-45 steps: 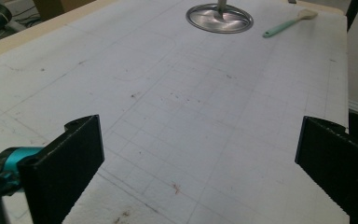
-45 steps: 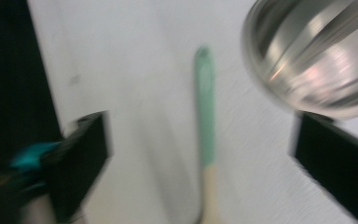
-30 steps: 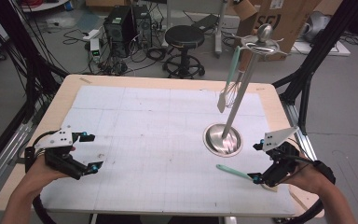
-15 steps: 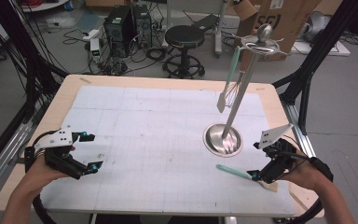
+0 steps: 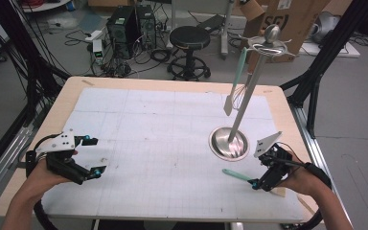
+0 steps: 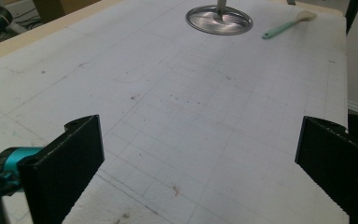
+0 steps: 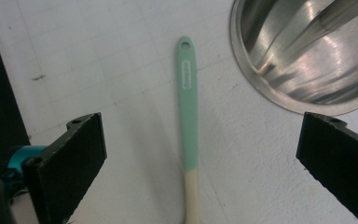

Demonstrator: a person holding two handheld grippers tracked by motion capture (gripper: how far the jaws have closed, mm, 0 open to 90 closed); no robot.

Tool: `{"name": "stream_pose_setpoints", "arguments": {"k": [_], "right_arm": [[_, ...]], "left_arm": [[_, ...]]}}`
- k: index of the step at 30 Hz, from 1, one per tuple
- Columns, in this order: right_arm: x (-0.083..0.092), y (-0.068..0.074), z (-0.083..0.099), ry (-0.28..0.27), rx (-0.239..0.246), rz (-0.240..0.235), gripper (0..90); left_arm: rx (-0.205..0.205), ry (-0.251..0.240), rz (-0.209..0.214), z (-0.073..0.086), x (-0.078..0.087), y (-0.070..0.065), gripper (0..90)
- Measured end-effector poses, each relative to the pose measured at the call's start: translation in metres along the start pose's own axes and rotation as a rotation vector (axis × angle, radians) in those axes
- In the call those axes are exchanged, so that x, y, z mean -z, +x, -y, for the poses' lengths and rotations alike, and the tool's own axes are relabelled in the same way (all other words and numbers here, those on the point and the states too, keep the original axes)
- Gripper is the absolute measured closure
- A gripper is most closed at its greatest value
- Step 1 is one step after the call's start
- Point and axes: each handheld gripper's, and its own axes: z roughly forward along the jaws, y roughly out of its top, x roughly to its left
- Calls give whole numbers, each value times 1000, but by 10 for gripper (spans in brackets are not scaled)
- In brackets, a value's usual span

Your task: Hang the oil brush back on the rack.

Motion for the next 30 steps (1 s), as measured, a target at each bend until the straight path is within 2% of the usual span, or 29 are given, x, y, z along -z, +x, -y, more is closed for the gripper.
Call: {"name": "stream_pose_setpoints", "arguments": {"k": [6, 10, 16, 19, 22, 25, 30], "right_arm": [[-15, 1, -1, 63, 2, -6, 2], [-21, 0, -2, 86, 1, -9, 3], [-31, 0, -4, 142, 16, -11, 54], [-35, 0, -5, 166, 7, -35, 139], [-38, -1, -5, 182, 7, -33, 157], [-40, -1, -6, 186, 7, -39, 238], [-43, -1, -9, 199, 1, -39, 323]], "left_arm": [[1, 1, 0, 0, 0, 0, 17], [2, 0, 1, 0, 0, 0, 16], [1, 1, 0, 0, 0, 0, 17], [0, 1, 0, 0, 0, 0, 17], [0, 1, 1, 0, 0, 0, 17], [1, 2, 1, 0, 0, 0, 17], [1, 0, 6, 0, -1, 0, 17]]}}
